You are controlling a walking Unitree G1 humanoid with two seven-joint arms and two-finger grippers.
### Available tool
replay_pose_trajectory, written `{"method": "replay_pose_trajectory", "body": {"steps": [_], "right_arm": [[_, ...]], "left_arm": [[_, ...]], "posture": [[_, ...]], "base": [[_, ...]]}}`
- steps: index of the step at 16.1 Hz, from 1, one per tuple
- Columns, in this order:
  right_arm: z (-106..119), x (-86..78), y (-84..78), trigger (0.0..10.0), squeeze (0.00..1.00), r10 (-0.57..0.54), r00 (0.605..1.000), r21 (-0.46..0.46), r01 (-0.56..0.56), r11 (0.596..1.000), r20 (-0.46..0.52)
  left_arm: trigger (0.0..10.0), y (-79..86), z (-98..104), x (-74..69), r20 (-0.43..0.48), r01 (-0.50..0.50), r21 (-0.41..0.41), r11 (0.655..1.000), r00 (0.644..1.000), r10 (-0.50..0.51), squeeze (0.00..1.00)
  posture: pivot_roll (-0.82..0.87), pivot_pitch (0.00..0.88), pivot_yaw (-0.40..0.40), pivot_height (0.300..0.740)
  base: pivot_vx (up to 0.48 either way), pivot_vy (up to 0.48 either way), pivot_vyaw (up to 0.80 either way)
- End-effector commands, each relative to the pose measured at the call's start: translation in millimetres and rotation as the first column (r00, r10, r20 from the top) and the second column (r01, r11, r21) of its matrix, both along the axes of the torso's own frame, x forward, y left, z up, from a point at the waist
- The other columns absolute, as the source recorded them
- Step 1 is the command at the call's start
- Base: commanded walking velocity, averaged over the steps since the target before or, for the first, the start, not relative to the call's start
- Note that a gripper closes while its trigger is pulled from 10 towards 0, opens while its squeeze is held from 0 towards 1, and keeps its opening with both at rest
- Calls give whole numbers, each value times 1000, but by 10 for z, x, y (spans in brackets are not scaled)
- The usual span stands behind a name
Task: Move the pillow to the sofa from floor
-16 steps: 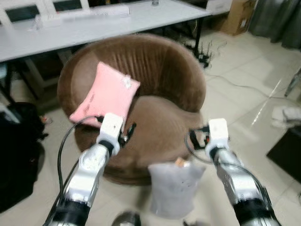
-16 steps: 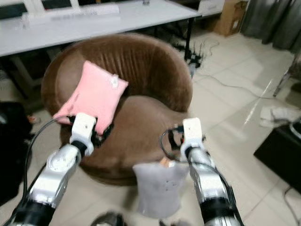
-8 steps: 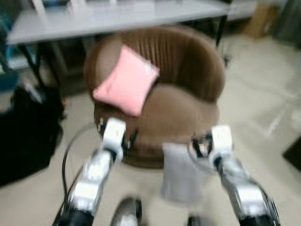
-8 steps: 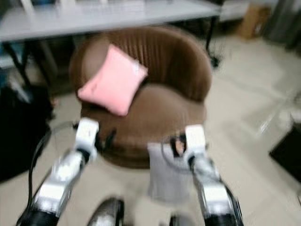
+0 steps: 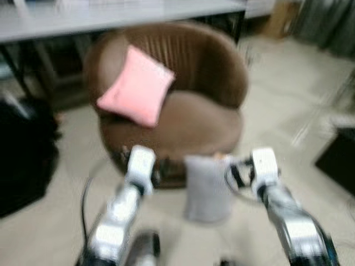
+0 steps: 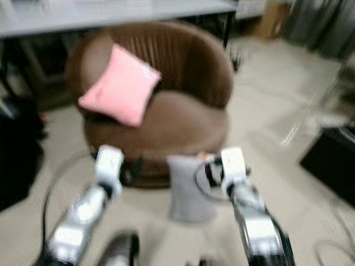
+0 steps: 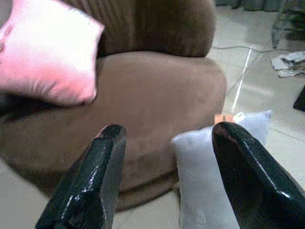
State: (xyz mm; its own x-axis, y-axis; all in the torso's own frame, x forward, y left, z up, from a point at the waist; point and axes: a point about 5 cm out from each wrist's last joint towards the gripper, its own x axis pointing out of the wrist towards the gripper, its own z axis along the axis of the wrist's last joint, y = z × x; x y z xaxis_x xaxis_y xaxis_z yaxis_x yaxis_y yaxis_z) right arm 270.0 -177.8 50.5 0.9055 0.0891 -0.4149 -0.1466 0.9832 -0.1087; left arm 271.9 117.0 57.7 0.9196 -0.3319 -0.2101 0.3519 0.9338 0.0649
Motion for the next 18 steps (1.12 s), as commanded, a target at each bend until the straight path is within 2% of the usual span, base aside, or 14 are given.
{"method": "replay_pose_trajectory", "body": {"steps": [1,7,14,18], "right_arm": [[56,57,68,10000,0,27,1000,4,-27,1000,16],[-6,39,130,10000,0,14,1000,36,-13,999,-6],[-42,22,114,10000,0,-67,998,72,67,995,1],[-4,-68,-32,10000,0,-124,992,51,123,991,17]], "left_arm": [[10000,51,47,29,21,-16,20,1000,1000,16,0],[10000,70,60,-13,23,11,58,998,1000,-13,0],[10000,81,113,76,18,40,63,997,999,-41,0],[10000,-85,101,144,17,79,34,996,997,-80,0]], "posture": [[-29,0,-17,654],[2,0,-2,654],[-10,0,63,654],[-92,22,106,654]], "base": [[315,0,0],[317,0,-149],[315,0,0],[318,0,0]]}}
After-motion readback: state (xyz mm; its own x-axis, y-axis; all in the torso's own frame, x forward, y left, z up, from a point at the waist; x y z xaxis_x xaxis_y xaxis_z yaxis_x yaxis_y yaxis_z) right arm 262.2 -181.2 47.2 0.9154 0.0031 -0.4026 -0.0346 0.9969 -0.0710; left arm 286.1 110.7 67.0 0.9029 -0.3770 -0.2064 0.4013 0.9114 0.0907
